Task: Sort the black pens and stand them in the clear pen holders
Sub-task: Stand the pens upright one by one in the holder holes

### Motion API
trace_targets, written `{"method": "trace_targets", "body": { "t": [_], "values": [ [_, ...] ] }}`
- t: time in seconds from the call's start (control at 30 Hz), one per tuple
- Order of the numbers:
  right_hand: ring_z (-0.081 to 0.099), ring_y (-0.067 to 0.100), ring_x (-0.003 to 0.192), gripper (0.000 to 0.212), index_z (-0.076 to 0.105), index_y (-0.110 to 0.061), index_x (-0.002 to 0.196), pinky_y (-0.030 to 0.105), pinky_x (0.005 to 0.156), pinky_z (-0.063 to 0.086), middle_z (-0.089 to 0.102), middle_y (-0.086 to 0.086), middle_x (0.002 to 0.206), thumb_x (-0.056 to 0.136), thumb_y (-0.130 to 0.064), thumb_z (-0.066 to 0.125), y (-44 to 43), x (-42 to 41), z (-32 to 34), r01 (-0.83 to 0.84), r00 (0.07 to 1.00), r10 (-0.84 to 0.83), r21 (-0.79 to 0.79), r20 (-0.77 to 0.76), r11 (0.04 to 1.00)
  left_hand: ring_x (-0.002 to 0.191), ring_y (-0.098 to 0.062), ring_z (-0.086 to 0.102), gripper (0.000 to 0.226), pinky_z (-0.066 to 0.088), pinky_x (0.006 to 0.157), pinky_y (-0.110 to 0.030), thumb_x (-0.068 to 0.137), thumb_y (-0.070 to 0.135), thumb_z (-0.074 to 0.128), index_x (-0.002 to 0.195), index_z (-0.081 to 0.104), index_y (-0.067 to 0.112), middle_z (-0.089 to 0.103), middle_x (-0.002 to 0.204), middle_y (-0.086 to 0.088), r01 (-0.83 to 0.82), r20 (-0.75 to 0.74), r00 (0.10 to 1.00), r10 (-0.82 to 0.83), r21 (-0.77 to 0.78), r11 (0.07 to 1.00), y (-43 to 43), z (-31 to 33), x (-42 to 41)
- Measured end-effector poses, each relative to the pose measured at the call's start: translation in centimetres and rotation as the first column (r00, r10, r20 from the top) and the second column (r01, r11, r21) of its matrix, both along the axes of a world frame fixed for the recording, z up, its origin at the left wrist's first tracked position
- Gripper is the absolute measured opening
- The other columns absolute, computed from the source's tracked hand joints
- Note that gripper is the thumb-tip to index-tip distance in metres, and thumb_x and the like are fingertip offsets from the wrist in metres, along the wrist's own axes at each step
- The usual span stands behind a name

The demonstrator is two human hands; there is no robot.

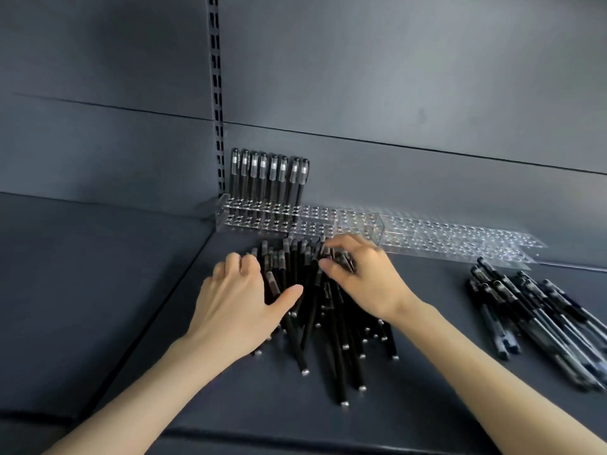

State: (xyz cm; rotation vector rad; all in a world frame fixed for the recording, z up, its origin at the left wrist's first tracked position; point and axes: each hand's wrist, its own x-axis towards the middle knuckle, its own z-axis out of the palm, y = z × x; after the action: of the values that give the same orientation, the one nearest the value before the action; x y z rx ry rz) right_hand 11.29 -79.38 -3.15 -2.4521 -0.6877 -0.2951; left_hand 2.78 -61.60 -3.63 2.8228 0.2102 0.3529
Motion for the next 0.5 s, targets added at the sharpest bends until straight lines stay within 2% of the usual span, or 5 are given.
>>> {"method": "trace_targets", "body": {
  "t": [0.1,0.2,0.27,0.4,0.5],
  "values": [
    [0.023,0.025,0.139,0.054,0.042,-0.026,0.14,0.041,0.114,0.021,0.032,-0.002,0.152,0.092,-0.048,0.049,-0.6,-1.5,-0.7,-0.035,0.996,0.025,-0.111,-0.088,0.993,0.117,-0.022,0.042,0.074,0.035,0.094,-0.031,0.081,0.074,0.032,0.122,0.045,0.014,0.046,0.122,-0.002,-0.076,-0.031,0.997,0.077,0.016,0.997,-1.2,-0.4,-1.5],
    [0.008,0.021,0.145,0.058,0.03,-0.029,0.146,0.042,0.116,0.007,0.017,-0.002,0.158,0.094,-0.052,0.042,-0.6,-2.1,-1.3,-0.061,0.99,0.039,-0.166,-0.132,0.984,0.117,-0.023,0.041,0.067,0.033,0.095,-0.032,0.085,0.068,0.038,0.123,0.049,0.015,0.045,0.121,-0.004,-0.102,-0.027,0.994,0.102,0.015,0.995,-2.2,-0.5,-1.6],
    [0.005,0.019,0.146,0.058,0.025,-0.031,0.148,0.04,0.116,0.005,0.014,-0.002,0.158,0.095,-0.052,0.038,-0.6,-2.3,-1.5,-0.077,0.99,0.053,-0.194,-0.128,0.978,0.116,-0.024,0.042,0.058,0.034,0.095,-0.032,0.087,0.062,0.042,0.121,0.051,0.015,0.044,0.119,-0.004,-0.101,-0.026,0.995,0.101,-0.012,0.995,-2.5,-0.4,-1.3],
    [0.006,0.018,0.146,0.055,0.025,-0.032,0.148,0.038,0.115,0.005,0.015,-0.003,0.158,0.096,-0.05,0.035,-0.8,-2.3,-1.7,-0.08,0.992,0.058,-0.196,-0.112,0.977,0.112,-0.024,0.052,0.051,0.043,0.091,-0.034,0.088,0.051,0.053,0.125,0.053,0.016,0.05,0.118,-0.004,-0.099,0.008,0.995,0.102,-0.194,0.976,-2.4,-0.3,-0.9],
    [0.007,0.018,0.145,0.055,0.025,-0.032,0.148,0.038,0.115,0.005,0.016,-0.003,0.158,0.097,-0.049,0.035,-0.8,-2.2,-1.8,-0.075,0.993,0.055,-0.194,-0.108,0.978,0.109,-0.023,0.055,0.051,0.045,0.086,-0.033,0.088,0.053,0.052,0.122,0.053,0.016,0.051,0.118,-0.003,-0.096,0.017,0.995,0.099,-0.141,0.985,-2.8,0.2,-0.3]
  ]
}}
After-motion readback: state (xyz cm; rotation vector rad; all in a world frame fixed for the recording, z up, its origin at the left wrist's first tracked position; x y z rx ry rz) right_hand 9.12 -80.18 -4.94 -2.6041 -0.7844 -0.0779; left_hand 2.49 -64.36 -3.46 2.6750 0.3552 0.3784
